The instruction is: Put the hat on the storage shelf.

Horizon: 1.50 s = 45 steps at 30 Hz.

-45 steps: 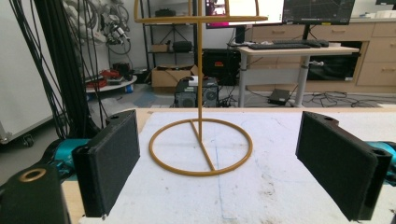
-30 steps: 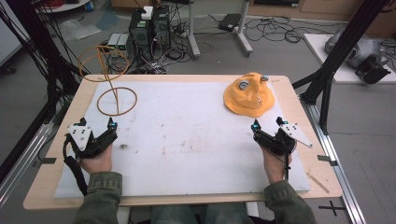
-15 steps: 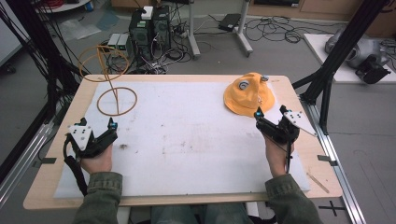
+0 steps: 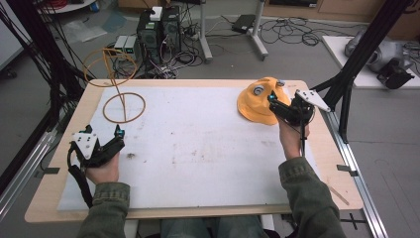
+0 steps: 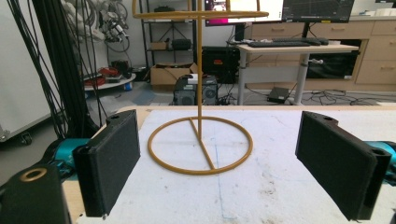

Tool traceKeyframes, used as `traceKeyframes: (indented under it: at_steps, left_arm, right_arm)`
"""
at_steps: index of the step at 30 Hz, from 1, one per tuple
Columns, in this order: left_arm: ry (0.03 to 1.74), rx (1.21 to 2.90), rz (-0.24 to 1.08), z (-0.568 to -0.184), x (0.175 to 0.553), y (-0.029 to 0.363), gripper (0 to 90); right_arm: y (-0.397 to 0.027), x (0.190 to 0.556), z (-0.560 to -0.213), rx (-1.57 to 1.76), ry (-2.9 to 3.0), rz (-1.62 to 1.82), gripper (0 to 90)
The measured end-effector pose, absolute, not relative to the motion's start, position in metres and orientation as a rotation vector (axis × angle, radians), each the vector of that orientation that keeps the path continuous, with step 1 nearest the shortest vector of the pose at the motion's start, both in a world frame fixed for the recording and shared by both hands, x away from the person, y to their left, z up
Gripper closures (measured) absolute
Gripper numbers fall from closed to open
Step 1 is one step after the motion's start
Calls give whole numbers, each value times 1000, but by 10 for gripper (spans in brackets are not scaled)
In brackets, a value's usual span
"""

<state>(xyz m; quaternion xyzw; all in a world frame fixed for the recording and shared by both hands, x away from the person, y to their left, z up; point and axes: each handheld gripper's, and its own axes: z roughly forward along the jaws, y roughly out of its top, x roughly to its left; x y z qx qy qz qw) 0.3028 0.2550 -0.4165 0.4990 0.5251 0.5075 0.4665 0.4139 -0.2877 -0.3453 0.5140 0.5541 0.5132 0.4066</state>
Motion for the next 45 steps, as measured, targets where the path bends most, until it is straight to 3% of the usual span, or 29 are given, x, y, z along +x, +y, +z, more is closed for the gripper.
traceKeyframes:
  at_steps: [11, 18, 23, 29, 30, 34, 45]
  left_arm:
    - [1287, 1231, 1244, -416, 304, 255, 143]
    - [1293, 1236, 1240, -418, 305, 256, 144]
    - [1287, 1229, 1244, -417, 304, 256, 144]
    - [1286, 1232, 1241, -417, 304, 256, 144]
    - [1282, 1233, 1241, -417, 305, 256, 144]
    - [1282, 1234, 1242, -418, 305, 257, 144]
    - [1281, 1236, 1241, -417, 305, 257, 148]
  right_arm:
    - [-279, 472, -355, 1363, 1529, 1111, 109]
    - [-281, 497, -385, 1512, 1614, 1047, 187]
    - [-276, 501, -393, 1523, 1655, 1032, 312]
    - [-278, 505, -399, 1596, 1635, 1037, 630]
    - [-278, 505, -399, 1596, 1635, 1037, 630]
    - [-283, 505, -398, 1607, 1611, 1075, 859]
    - [-280, 502, -395, 1627, 1580, 1083, 889]
